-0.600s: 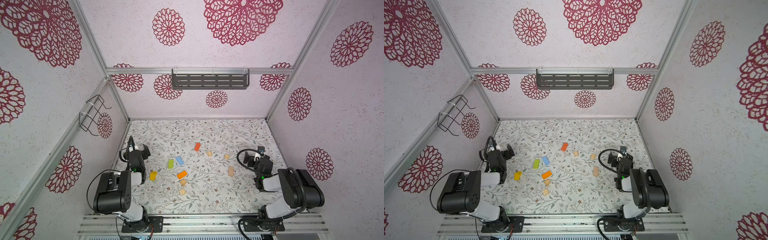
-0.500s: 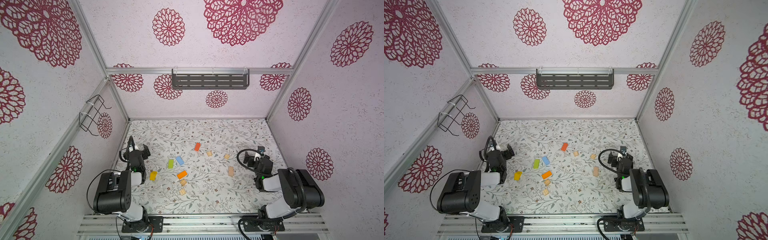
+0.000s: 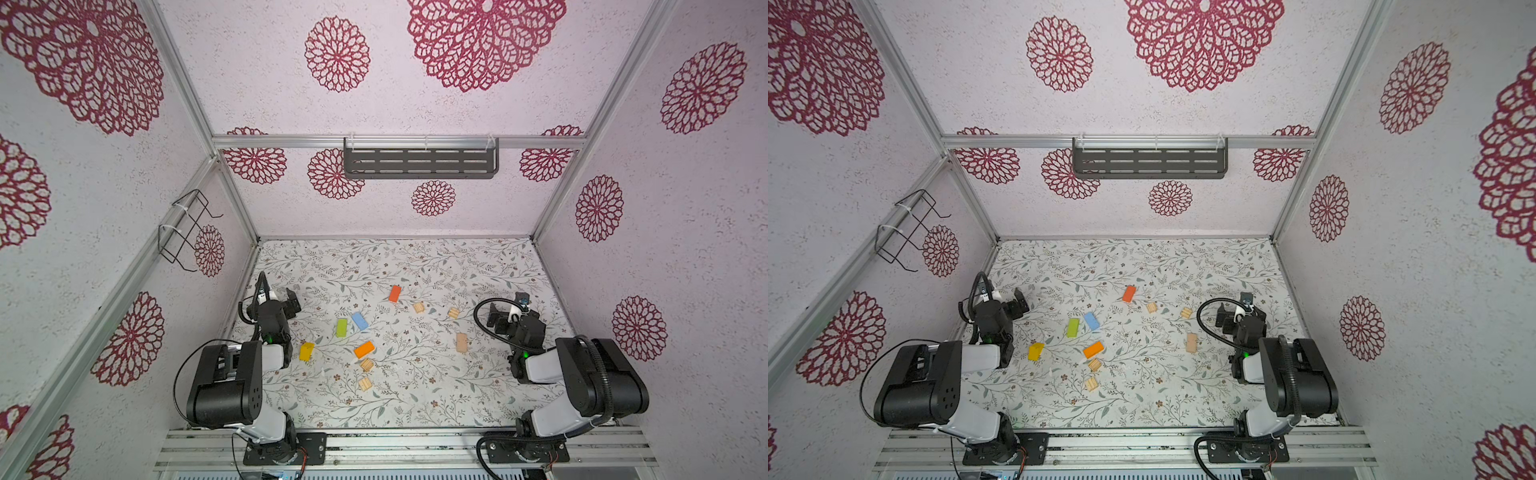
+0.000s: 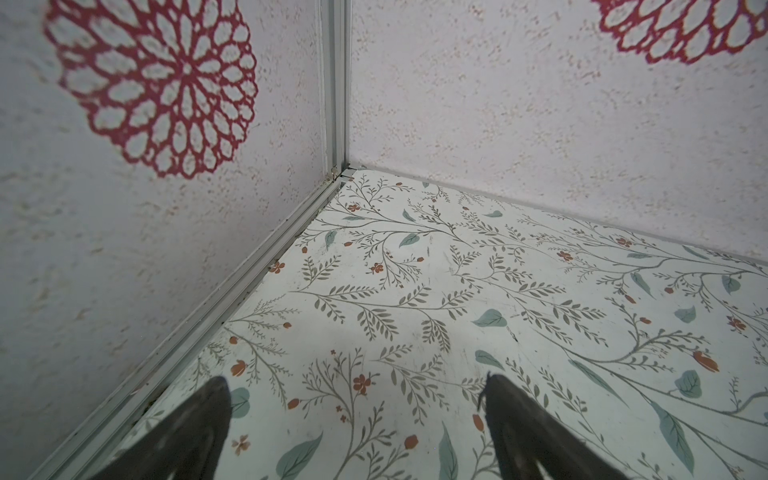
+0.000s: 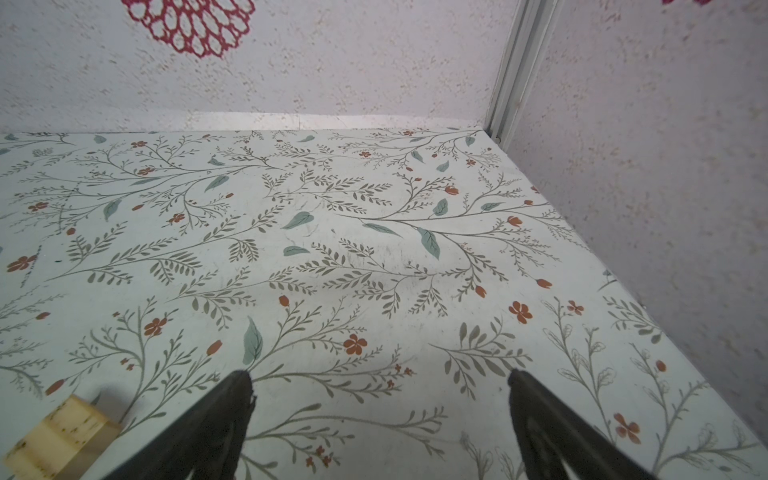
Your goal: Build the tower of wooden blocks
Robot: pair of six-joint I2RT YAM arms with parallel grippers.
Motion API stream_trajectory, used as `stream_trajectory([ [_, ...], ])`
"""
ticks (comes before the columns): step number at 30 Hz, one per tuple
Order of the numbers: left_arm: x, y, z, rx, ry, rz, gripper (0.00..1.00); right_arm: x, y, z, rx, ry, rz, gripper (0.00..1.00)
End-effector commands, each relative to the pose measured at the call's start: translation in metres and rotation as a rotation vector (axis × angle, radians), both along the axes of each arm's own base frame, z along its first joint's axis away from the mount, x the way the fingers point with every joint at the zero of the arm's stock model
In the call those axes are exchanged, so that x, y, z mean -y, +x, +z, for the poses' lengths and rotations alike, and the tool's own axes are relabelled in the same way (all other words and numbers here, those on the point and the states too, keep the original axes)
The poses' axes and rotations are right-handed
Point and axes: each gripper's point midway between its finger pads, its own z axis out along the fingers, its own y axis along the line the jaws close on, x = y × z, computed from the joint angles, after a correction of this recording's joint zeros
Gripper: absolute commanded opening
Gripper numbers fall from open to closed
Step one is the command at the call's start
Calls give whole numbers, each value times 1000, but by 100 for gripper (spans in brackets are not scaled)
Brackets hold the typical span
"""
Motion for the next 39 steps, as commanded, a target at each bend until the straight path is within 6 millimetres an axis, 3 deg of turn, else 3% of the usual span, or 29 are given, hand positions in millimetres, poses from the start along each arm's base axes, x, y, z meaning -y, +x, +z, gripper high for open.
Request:
stream_trajectory([
  [1, 1, 2, 2, 3, 11, -1, 97, 0, 8, 22, 73, 17, -1, 99],
  [18, 2, 1, 5, 12, 20, 3, 97, 4, 6, 24, 81, 13, -26, 99],
  [25, 16, -11, 17, 61, 121, 38, 97, 23, -22, 40, 197, 22, -152, 99],
  [28, 17, -21, 33, 95, 167, 101, 97, 33, -40, 57, 253, 21, -237, 99],
  [32, 36, -9, 61, -16, 227, 87, 97, 34, -44, 82, 235, 73, -290, 98],
  [39, 67, -6, 146, 82, -113, -15, 97, 6, -35, 143, 148, 147, -153, 94],
])
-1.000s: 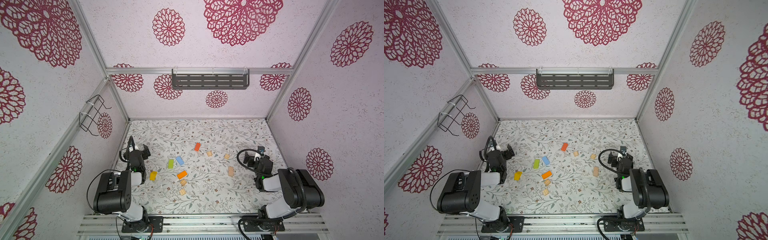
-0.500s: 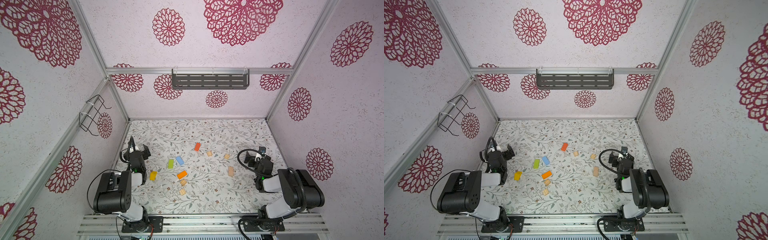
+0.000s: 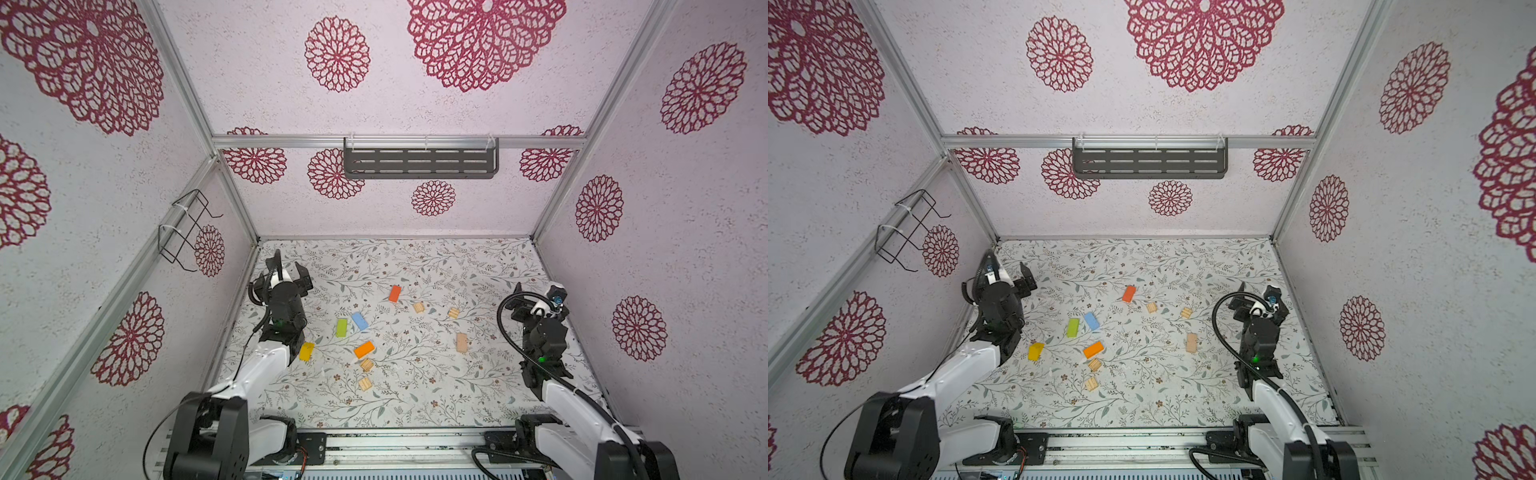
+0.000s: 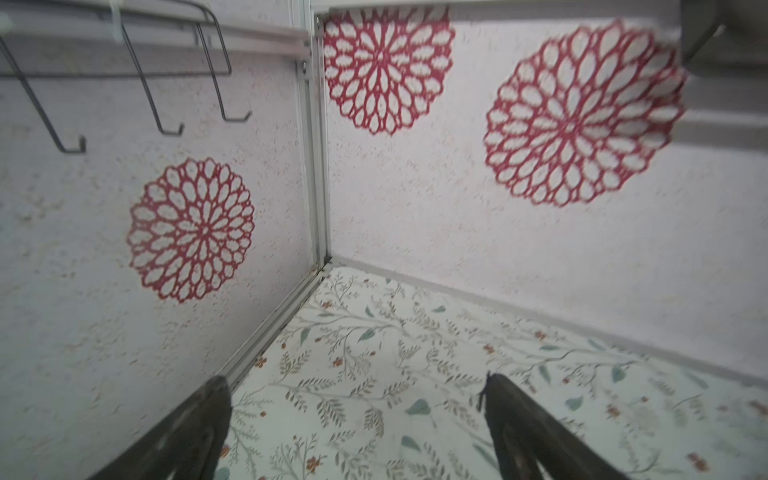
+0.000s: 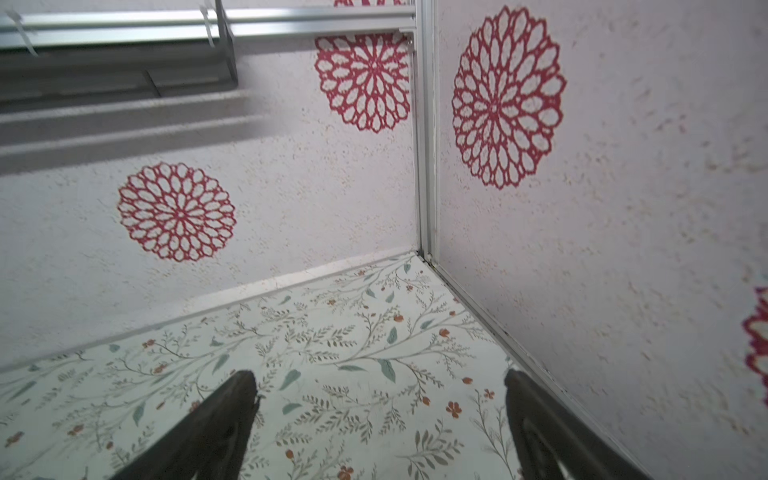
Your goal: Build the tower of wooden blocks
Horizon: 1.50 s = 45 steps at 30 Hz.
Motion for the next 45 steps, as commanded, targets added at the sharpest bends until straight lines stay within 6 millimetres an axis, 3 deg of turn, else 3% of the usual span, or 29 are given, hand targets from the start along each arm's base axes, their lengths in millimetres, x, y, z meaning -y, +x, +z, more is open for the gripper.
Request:
stream_trajectory([
  [1, 14, -4, 2, -123, -173, -52, 97, -17, 5, -10, -199, 50, 78, 93],
  [4, 25, -7, 15, -207, -265, -63, 97, -44, 12, -10, -331, 64, 176, 91],
  [7, 42, -14, 15, -285, -315, -122, 97, -79, 16, -15, -454, 27, 280, 91],
  [10, 49, -30, 1, -357, -354, -125, 97, -112, 19, -27, -563, -18, 359, 89],
  [15, 42, -63, -39, -462, -438, -40, 97, -180, 20, -44, -709, -82, 561, 86],
  [18, 45, -75, -55, -494, -483, -36, 97, -205, 19, -53, -767, -134, 618, 87],
  [21, 52, -77, -68, -520, -502, -62, 97, -222, 21, -65, -813, -124, 659, 87],
  [26, 63, -76, -91, -587, -501, -104, 97, -251, 26, -91, -884, -136, 688, 74],
  [33, 90, -75, -126, -628, -535, -167, 97, -290, 42, -132, -974, -140, 701, 63],
  [38, 108, -79, -150, -624, -530, -196, 97, -298, 55, -154, -1057, -170, 682, 59],
  [45, 110, -69, -153, -649, -456, -212, 97, -299, 63, -171, -1119, -207, 687, 57],
])
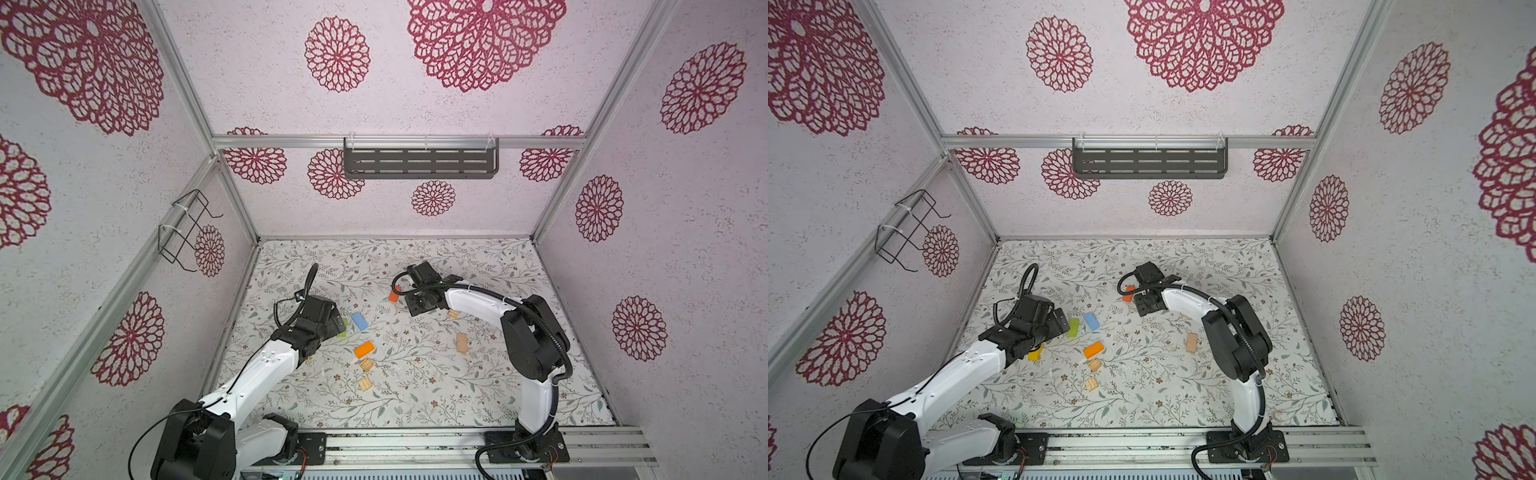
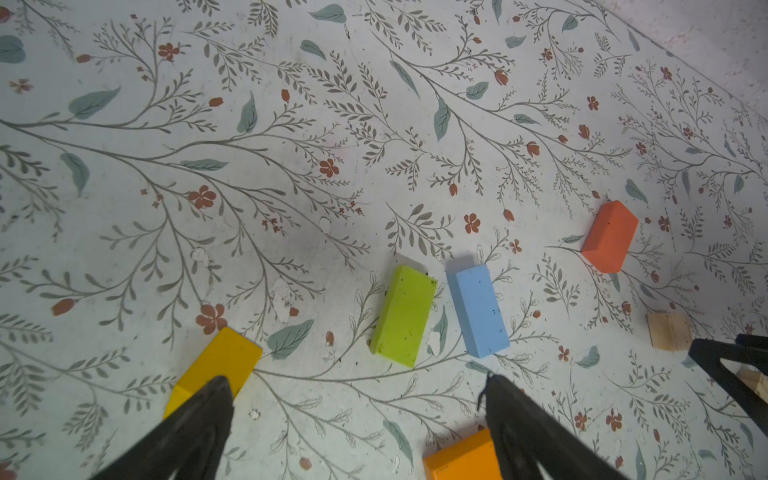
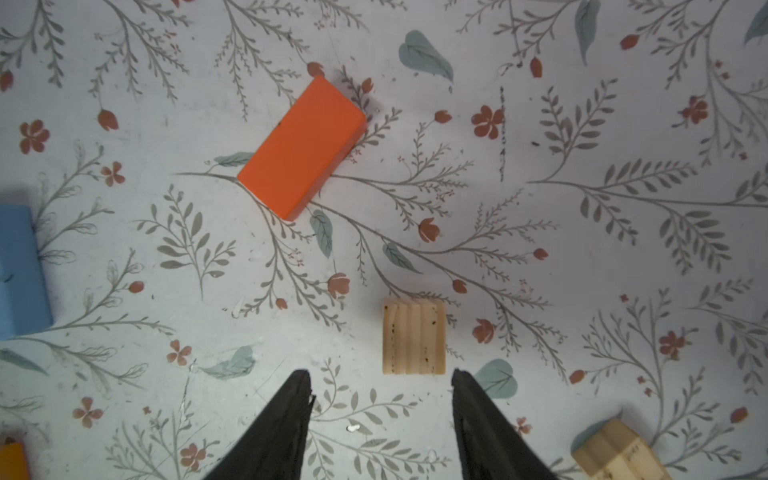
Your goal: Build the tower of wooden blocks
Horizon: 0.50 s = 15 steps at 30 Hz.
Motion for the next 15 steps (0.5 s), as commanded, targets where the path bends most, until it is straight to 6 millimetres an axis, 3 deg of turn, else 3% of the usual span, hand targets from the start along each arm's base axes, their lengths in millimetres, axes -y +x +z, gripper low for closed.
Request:
stream_trajectory([
  [1, 1, 15, 9, 49, 22, -4, 97, 5, 5, 4, -18, -19, 3, 57],
  [9, 13, 22, -7, 11, 5, -43, 97, 9, 14, -9, -52, -27, 17, 56],
  [15, 14, 23, -7, 9, 5, -46, 97, 5, 17, -18, -79, -26, 30, 49],
])
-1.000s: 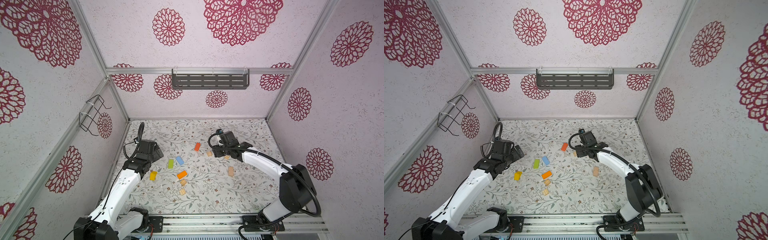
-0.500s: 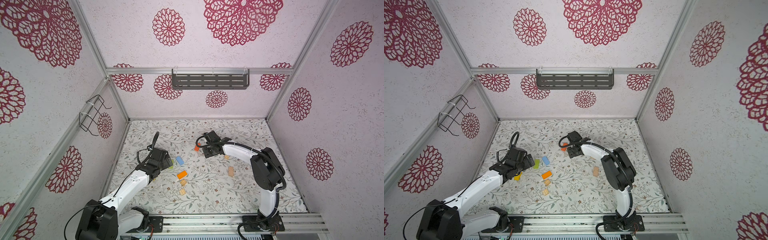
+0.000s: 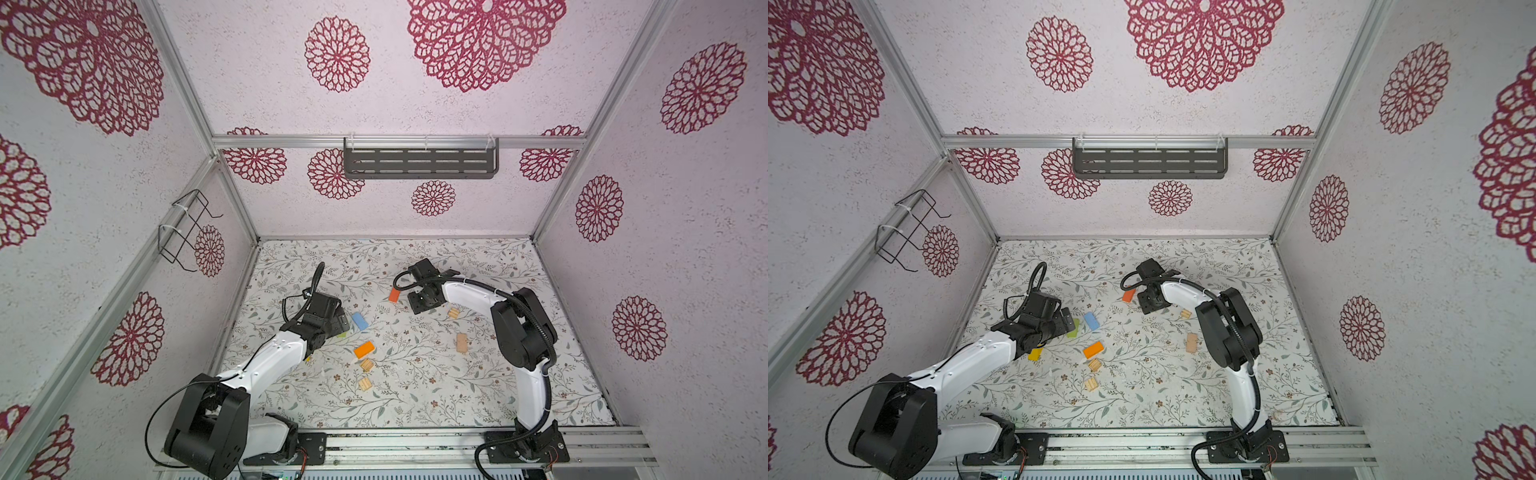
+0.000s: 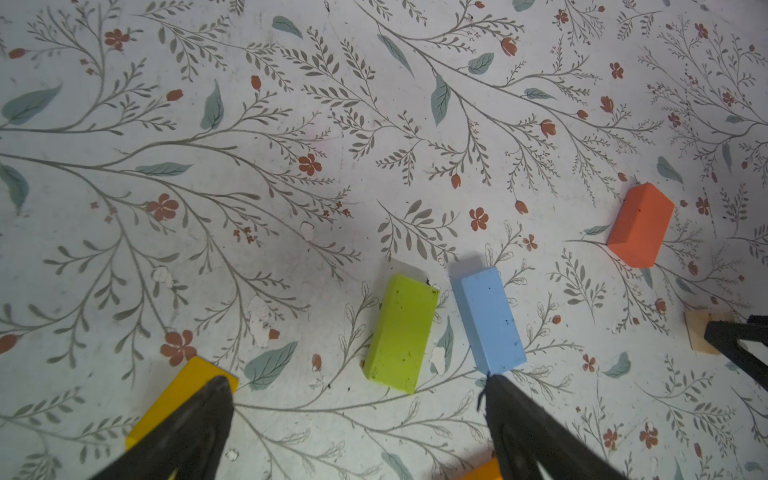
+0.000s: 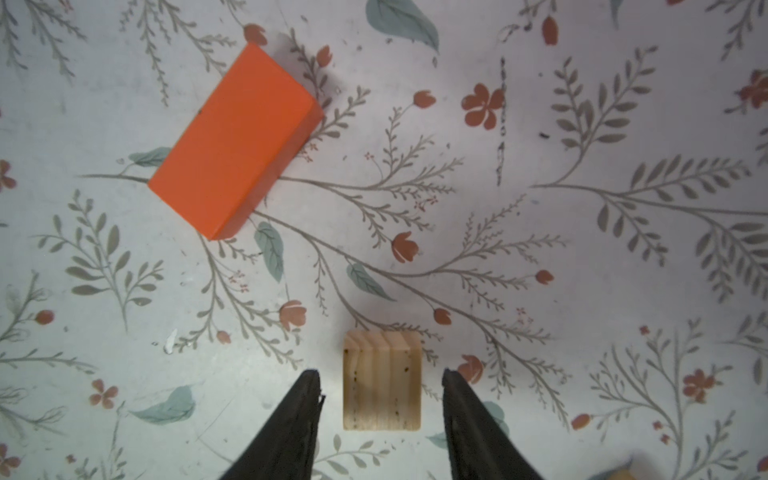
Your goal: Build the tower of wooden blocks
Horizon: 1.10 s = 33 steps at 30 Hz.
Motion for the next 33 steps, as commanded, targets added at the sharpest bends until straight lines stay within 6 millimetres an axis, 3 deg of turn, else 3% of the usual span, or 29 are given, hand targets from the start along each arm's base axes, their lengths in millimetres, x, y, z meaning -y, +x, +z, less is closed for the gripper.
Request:
stream_trajectory([
  [1, 5, 10, 15, 53, -22, -4, 97, -2, 1, 5, -11, 5, 19, 48],
  [13, 6, 12, 11, 52, -29, 0, 97, 4, -1, 3, -34, -14, -34, 34],
  [22, 7, 11, 13, 58, -34, -8, 97, 12, -7, 15, -38, -12, -122, 33],
  [28, 6, 10, 17, 74, -34, -8, 97, 14, -26, 31, -43, 2, -206, 33],
  [33, 7, 9, 19, 79, -40, -16, 97, 20, -47, 32, -54, -12, -303, 33],
])
